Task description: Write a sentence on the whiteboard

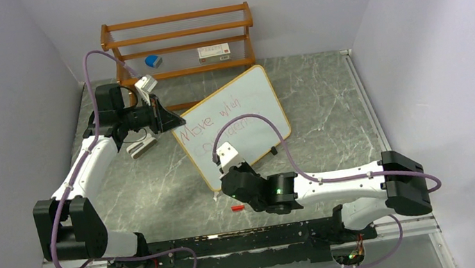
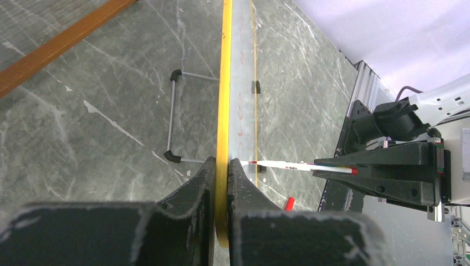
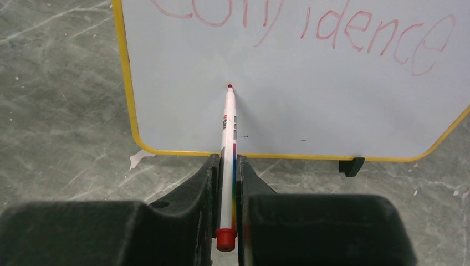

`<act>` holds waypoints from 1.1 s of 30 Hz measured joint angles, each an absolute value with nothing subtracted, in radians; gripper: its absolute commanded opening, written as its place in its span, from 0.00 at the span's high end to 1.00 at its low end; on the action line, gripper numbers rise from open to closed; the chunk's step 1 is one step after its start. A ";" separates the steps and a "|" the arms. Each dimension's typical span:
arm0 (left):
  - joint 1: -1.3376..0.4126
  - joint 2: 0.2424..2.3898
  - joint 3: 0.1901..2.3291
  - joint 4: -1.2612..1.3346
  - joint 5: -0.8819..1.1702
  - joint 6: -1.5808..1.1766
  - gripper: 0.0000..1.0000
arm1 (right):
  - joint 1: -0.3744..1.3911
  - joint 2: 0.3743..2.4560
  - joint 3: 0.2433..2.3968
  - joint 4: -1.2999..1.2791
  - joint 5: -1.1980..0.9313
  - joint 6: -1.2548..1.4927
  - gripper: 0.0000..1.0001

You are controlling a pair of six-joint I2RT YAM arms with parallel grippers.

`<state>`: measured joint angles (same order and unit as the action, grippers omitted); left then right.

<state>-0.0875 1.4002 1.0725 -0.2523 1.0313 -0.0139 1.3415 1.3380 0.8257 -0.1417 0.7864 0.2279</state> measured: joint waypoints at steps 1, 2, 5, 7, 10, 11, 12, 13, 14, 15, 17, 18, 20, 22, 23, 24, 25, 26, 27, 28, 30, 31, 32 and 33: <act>-0.088 1.400 1.073 -0.252 1.031 -0.014 0.95 | 1.341 1.338 0.826 -0.144 0.785 0.231 1.00; -0.088 1.400 1.073 -0.253 1.031 -0.014 0.95 | 1.341 1.338 0.826 -0.146 0.785 0.236 1.00; -0.088 1.400 1.073 -0.253 1.031 -0.014 0.95 | 1.340 1.337 0.826 -0.152 0.781 0.253 1.00; -0.088 1.400 1.073 -0.253 1.031 -0.014 0.95 | 1.339 1.336 0.825 -0.159 0.778 0.265 1.00; -0.088 1.400 1.073 -0.253 1.030 -0.014 0.95 | 1.338 1.336 0.824 -0.174 0.773 0.281 1.00; -0.088 1.400 1.073 -0.253 1.029 -0.014 0.95 | 1.338 1.336 0.824 -0.181 0.772 0.287 1.00; -0.088 1.400 1.073 -0.253 1.029 -0.014 0.95 | 1.338 1.335 0.823 -0.187 0.770 0.291 1.00; -0.088 1.400 1.073 -0.253 1.029 -0.014 0.95 | 1.338 1.335 0.823 -0.191 0.769 0.294 1.00; -0.088 1.400 1.073 -0.253 1.029 -0.014 0.95 | 1.338 1.334 0.822 -0.195 0.766 0.299 1.00; -0.088 1.400 1.073 -0.253 1.029 -0.014 0.95 | 1.338 1.332 0.819 -0.200 0.763 0.304 1.00; -0.088 1.400 1.073 -0.253 1.029 -0.014 0.95 | 1.338 1.331 0.814 -0.207 0.758 0.311 1.00; -0.088 1.400 1.073 -0.253 1.029 -0.014 0.95 | 1.338 1.330 0.812 -0.209 0.756 0.315 1.00; -0.088 1.400 1.073 -0.253 1.029 -0.014 0.95 | 1.338 1.330 0.809 -0.216 0.751 0.320 1.00; -0.088 1.400 1.073 -0.253 1.029 -0.014 0.95 | 1.338 1.330 0.808 -0.220 0.748 0.327 1.00; -0.088 1.400 1.073 -0.253 1.029 -0.014 0.95 | 1.338 1.328 0.807 -0.222 0.747 0.329 1.00; -0.088 1.400 1.073 -0.253 1.029 -0.014 0.95 | 1.338 1.328 0.807 -0.224 0.747 0.332 1.00; -0.088 1.400 1.073 -0.253 1.029 -0.014 0.95 | 1.338 1.327 0.807 -0.224 0.746 0.334 1.00; -0.088 1.400 1.073 -0.253 1.029 -0.014 0.95 | 1.338 1.327 0.807 -0.226 0.745 0.334 1.00; -0.088 1.400 1.073 -0.253 1.029 -0.014 0.95 | 1.338 1.327 0.807 -0.229 0.744 0.334 1.00; -0.088 1.400 1.073 -0.253 1.029 -0.014 0.95 | 1.338 1.326 0.807 -0.231 0.743 0.334 1.00; -0.088 1.400 1.073 -0.253 1.029 -0.014 0.95 | 1.337 1.326 0.807 -0.231 0.741 0.333 1.00; -0.088 1.400 1.073 -0.253 1.029 -0.014 0.95 | 1.337 1.325 0.807 -0.231 0.741 0.332 1.00; -0.088 1.400 1.073 -0.253 1.029 -0.014 0.95 | 1.336 1.324 0.807 -0.230 0.741 0.332 1.00; -0.088 1.400 1.073 -0.253 1.029 -0.014 0.95 | 1.336 1.321 0.807 -0.230 0.741 0.329 1.00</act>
<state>-0.0875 1.4002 1.0725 -0.2527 1.0294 -0.0139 1.3361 1.3209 0.8070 -0.2298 0.7406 0.3290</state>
